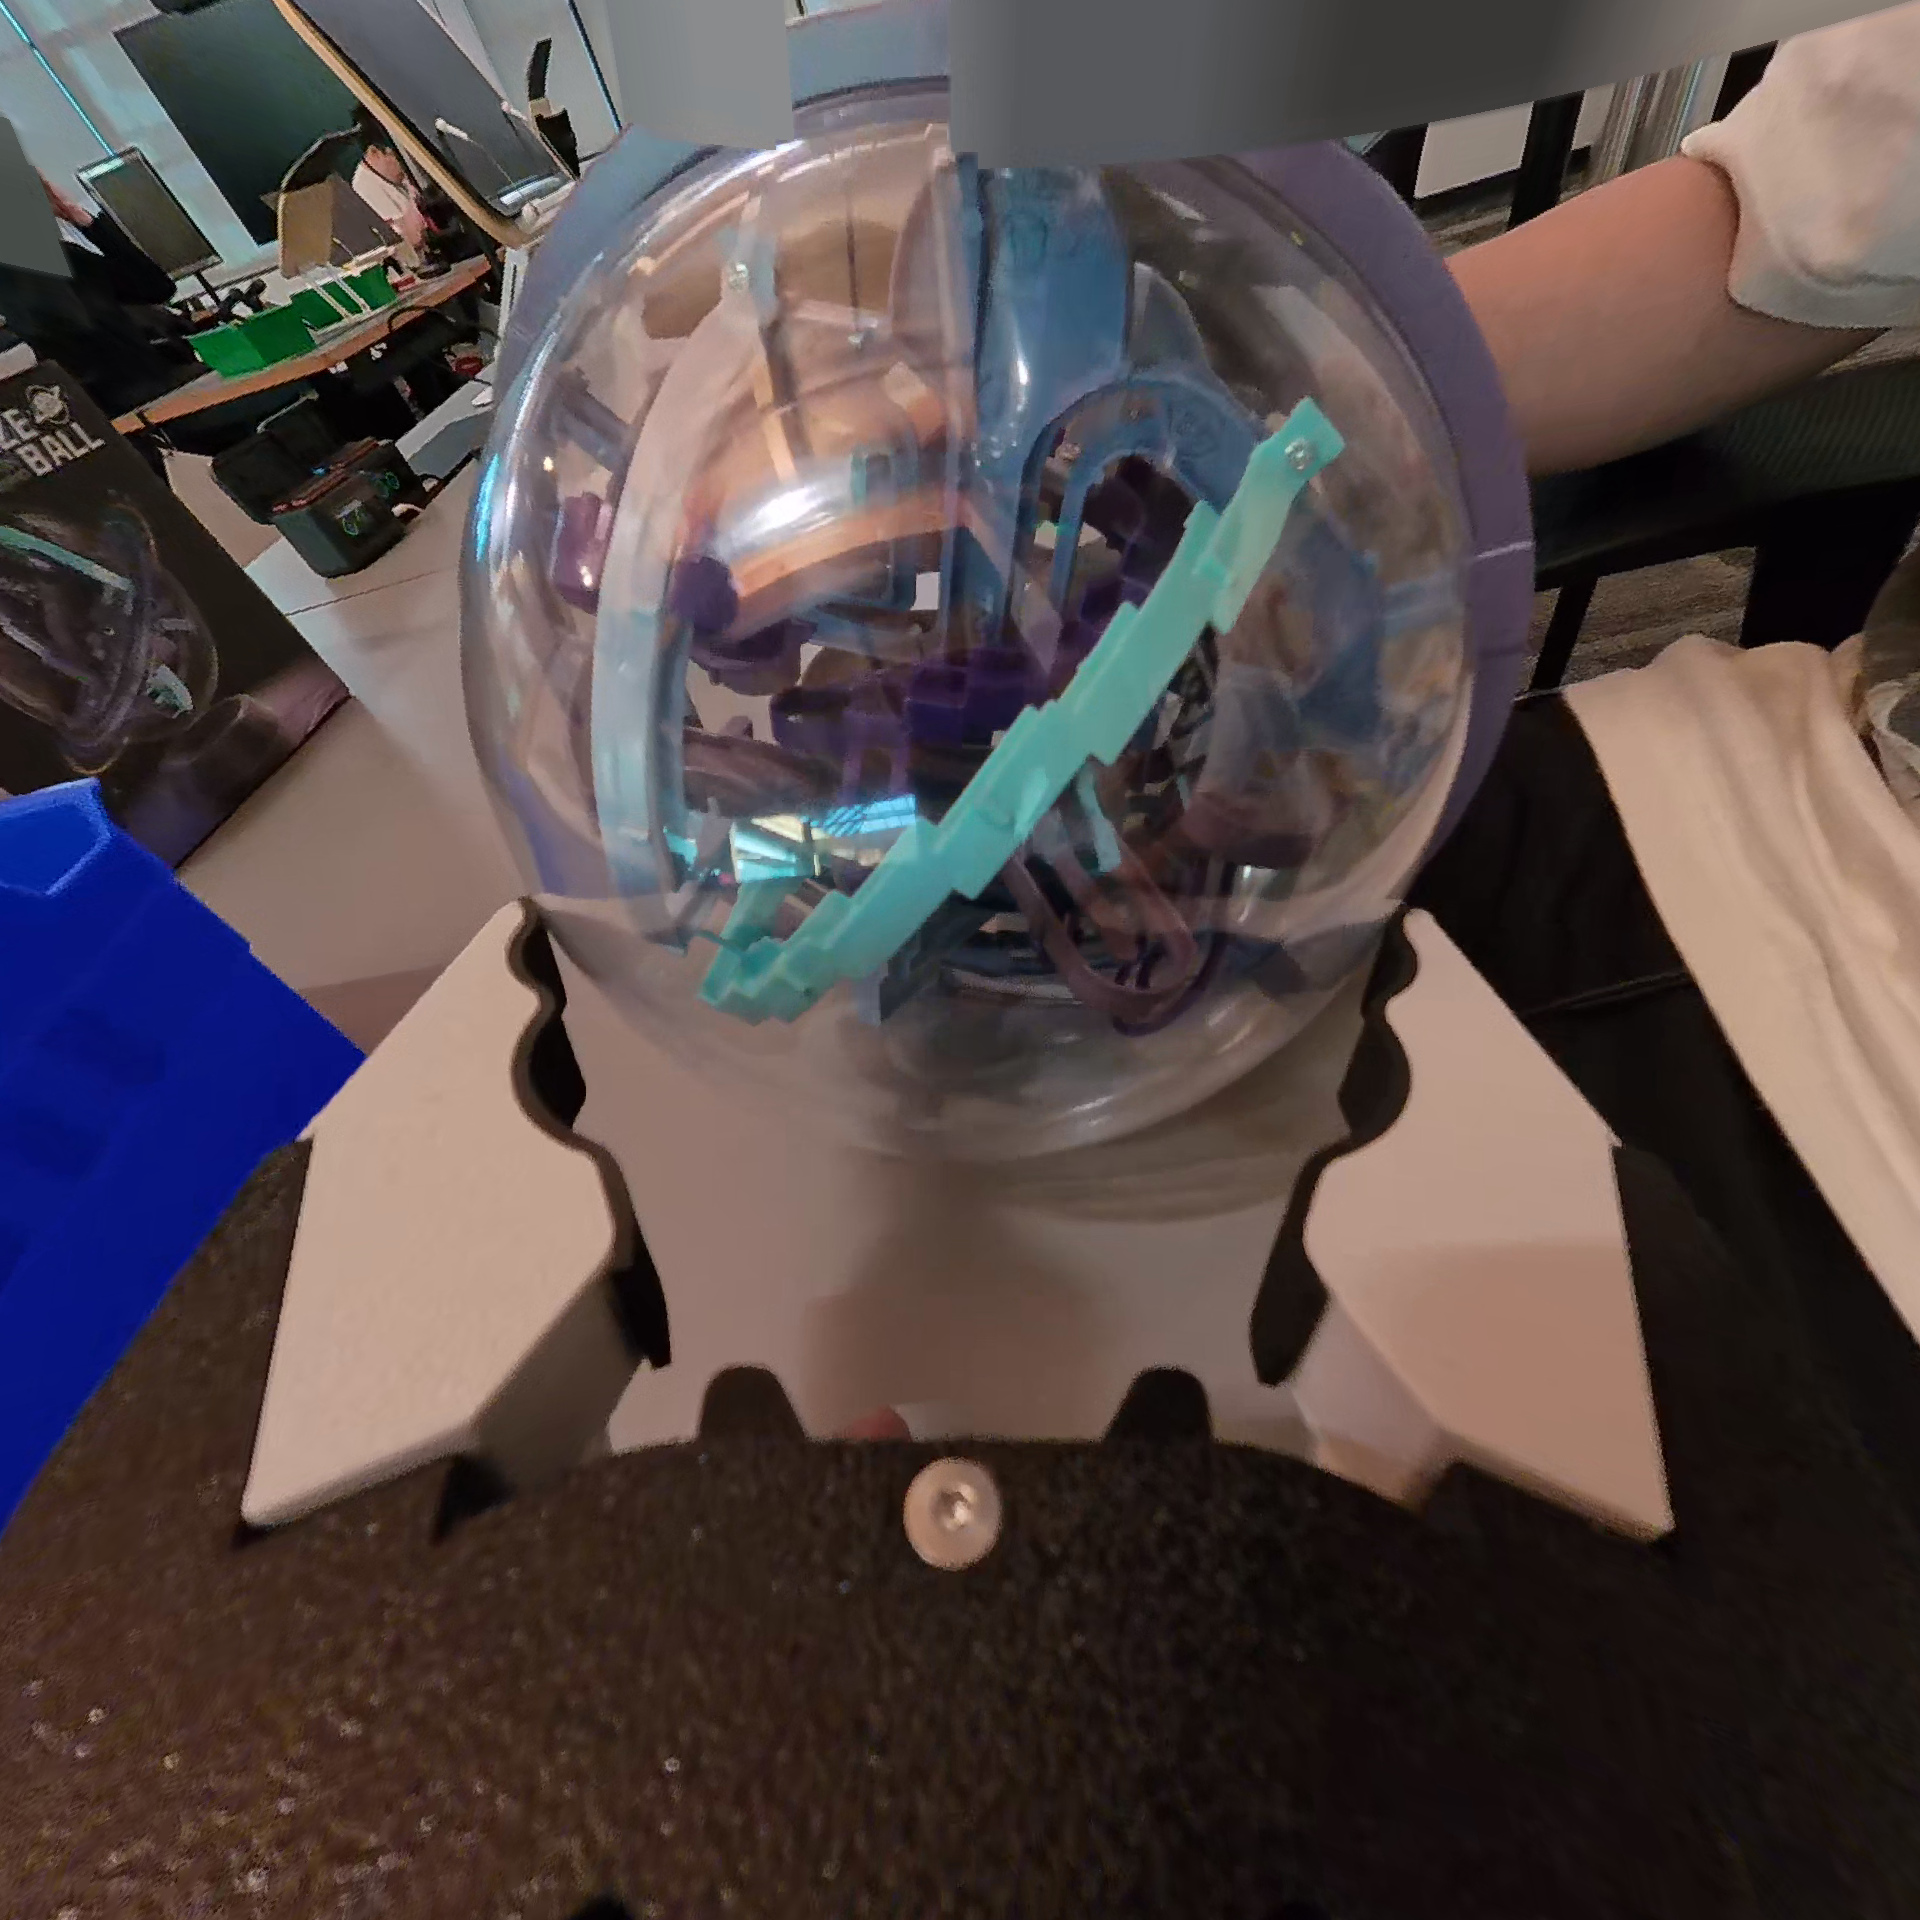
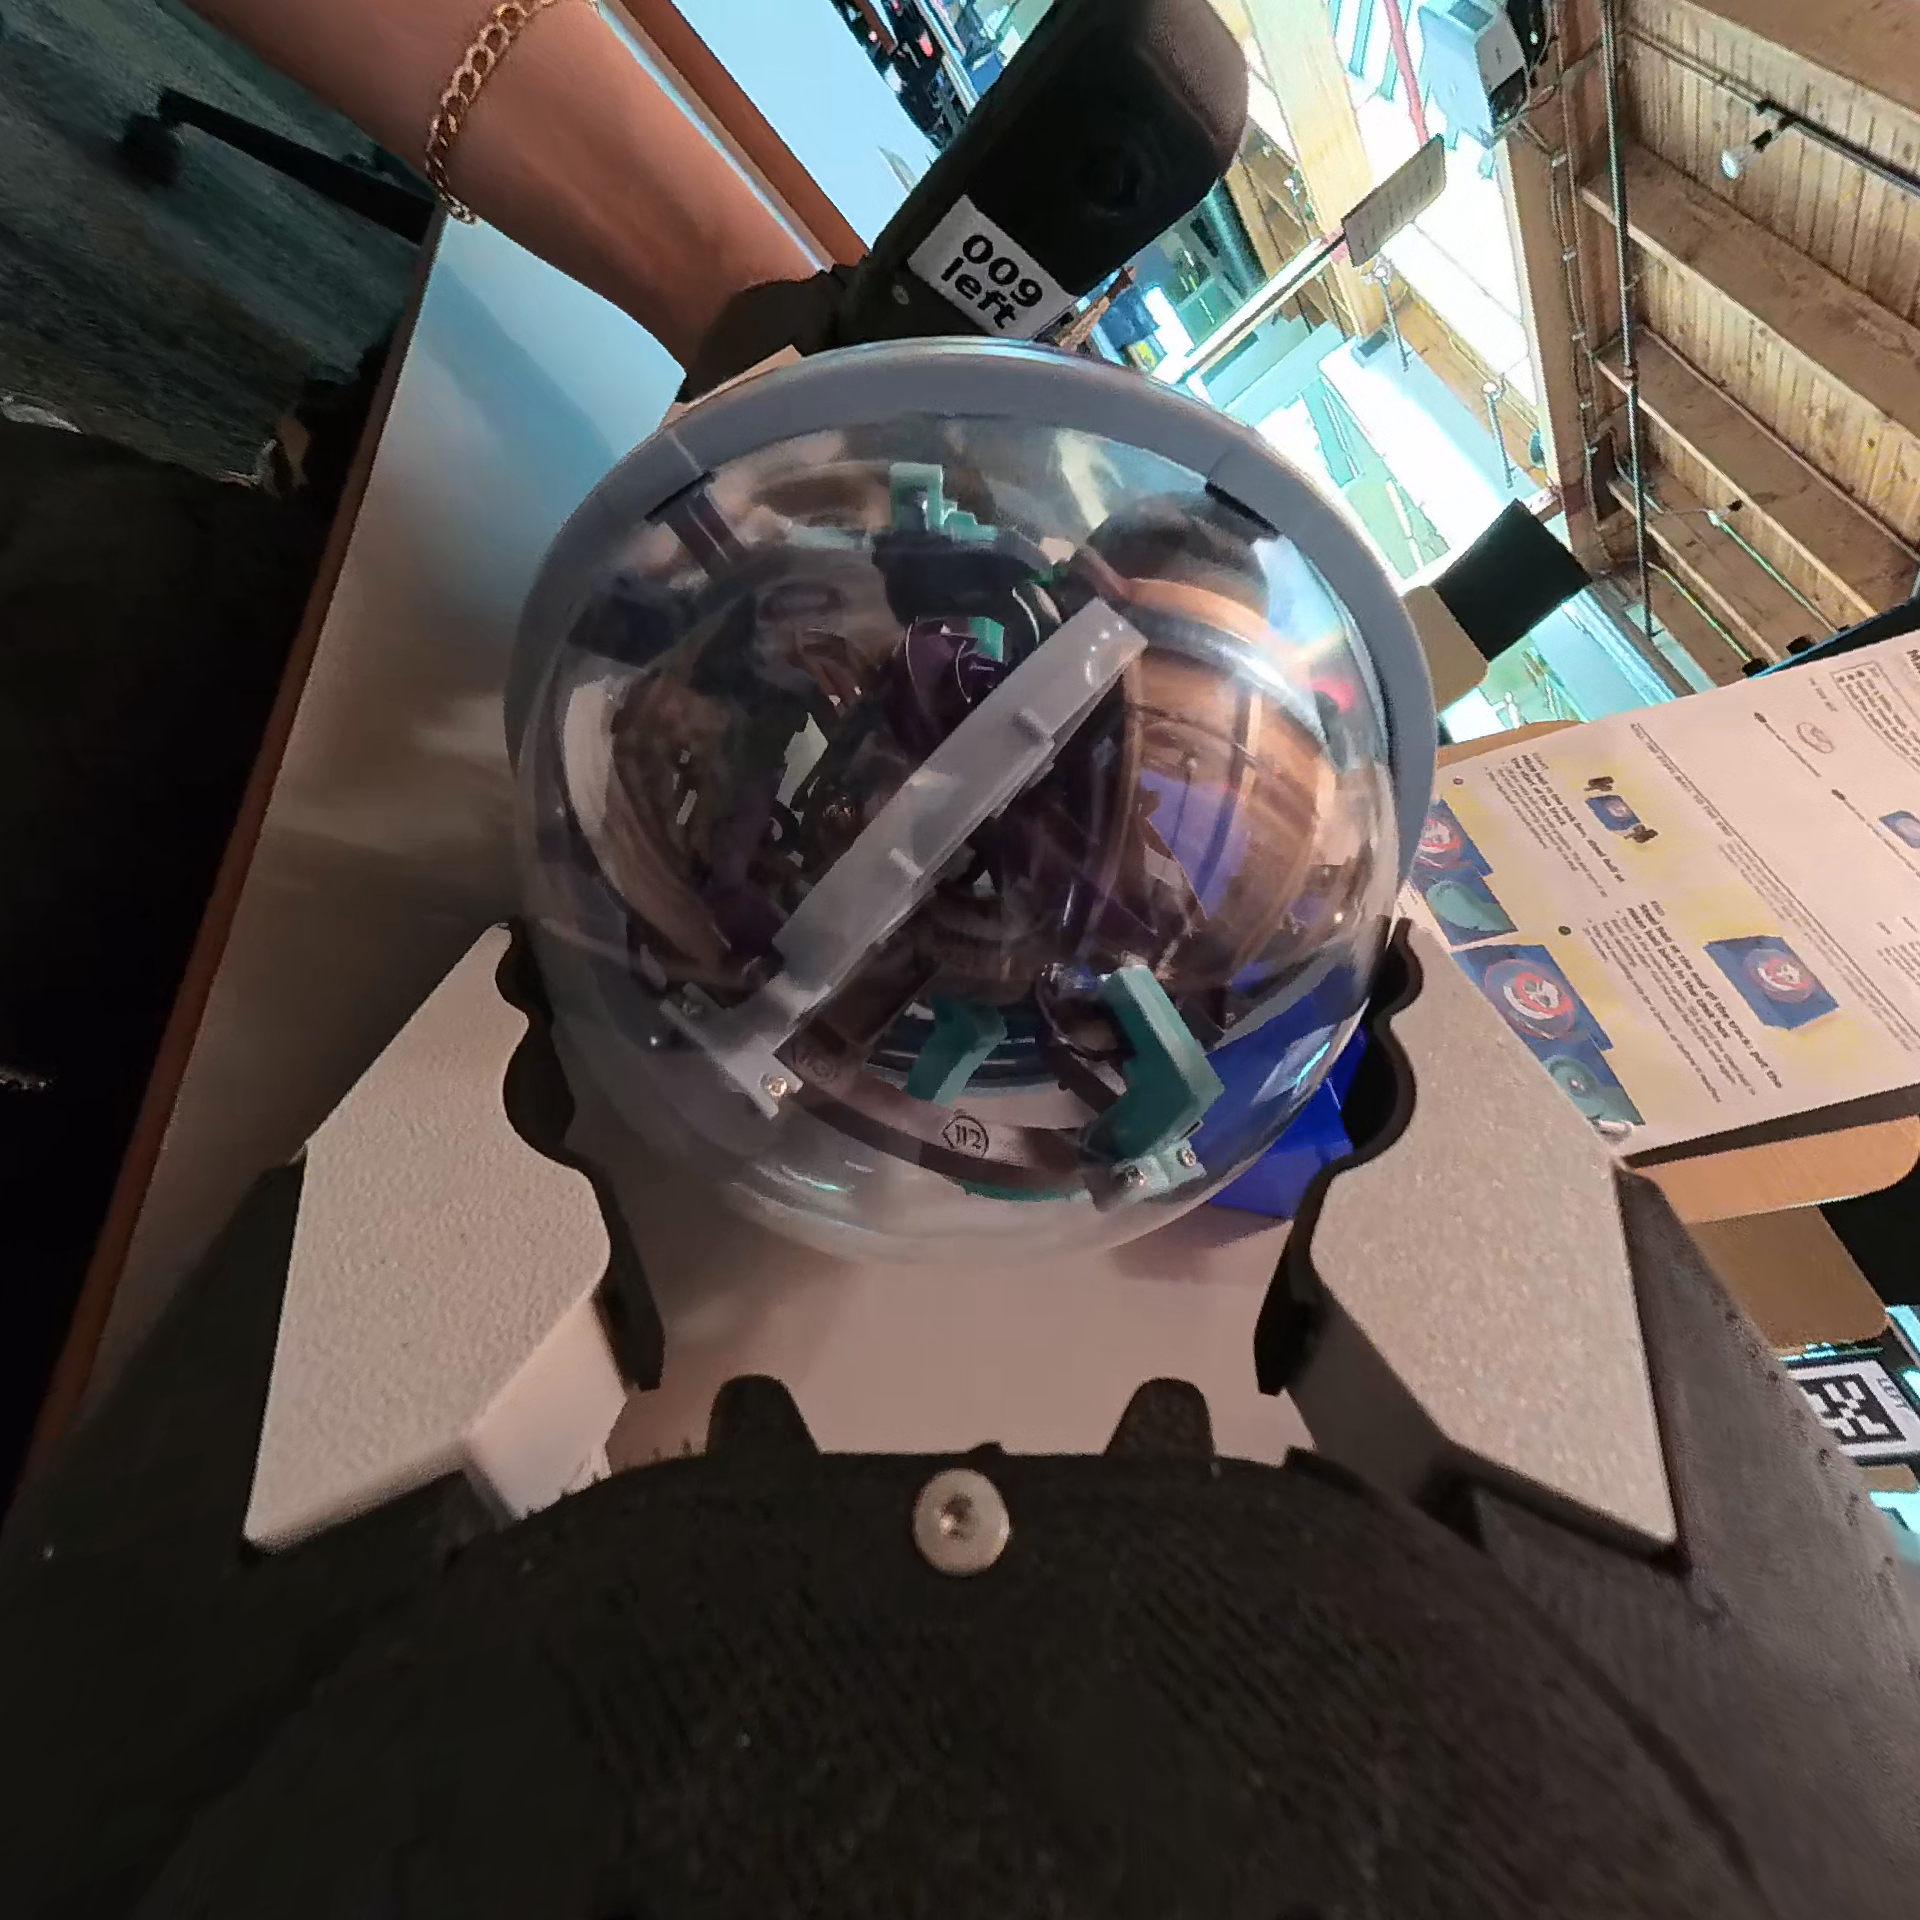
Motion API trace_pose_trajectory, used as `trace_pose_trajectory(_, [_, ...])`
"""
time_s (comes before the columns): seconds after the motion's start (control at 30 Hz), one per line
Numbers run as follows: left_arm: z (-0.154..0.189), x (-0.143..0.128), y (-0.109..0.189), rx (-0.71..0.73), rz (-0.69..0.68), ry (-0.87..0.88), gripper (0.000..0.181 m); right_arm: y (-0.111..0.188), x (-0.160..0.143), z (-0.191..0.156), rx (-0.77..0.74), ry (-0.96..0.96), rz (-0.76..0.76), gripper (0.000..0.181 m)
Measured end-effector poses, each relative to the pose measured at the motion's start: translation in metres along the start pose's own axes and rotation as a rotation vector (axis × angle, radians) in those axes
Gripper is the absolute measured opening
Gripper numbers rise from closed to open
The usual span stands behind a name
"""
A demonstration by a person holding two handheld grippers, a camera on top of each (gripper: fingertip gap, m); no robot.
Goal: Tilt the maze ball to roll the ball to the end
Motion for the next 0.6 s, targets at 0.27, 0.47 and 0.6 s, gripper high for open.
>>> trace_pose_trajectory(0.27, [-0.001,-0.005,0.006,0.057,-0.066,-0.003,0.141,-0.006,0.004,0.012,0.072,-0.035,0.048,0.149])
trace_pose_trajectory(0.47, [0.003,-0.007,0.009,0.14,-0.118,-0.032,0.144,-0.015,0.007,0.017,0.103,-0.058,0.073,0.149])
trace_pose_trajectory(0.6, [0.003,-0.009,0.01,0.144,-0.154,0.008,0.148,-0.021,0.009,0.018,0.114,-0.073,0.103,0.149])
Point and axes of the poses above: each gripper's, where its closed fingertips meet, y back along the fingers, x out of its top, z = x × y across the jaws, the point moved 10 cm from there along y, back along the fingers, and after that the axes turned 3 degrees about x, right-handed, at the moved point
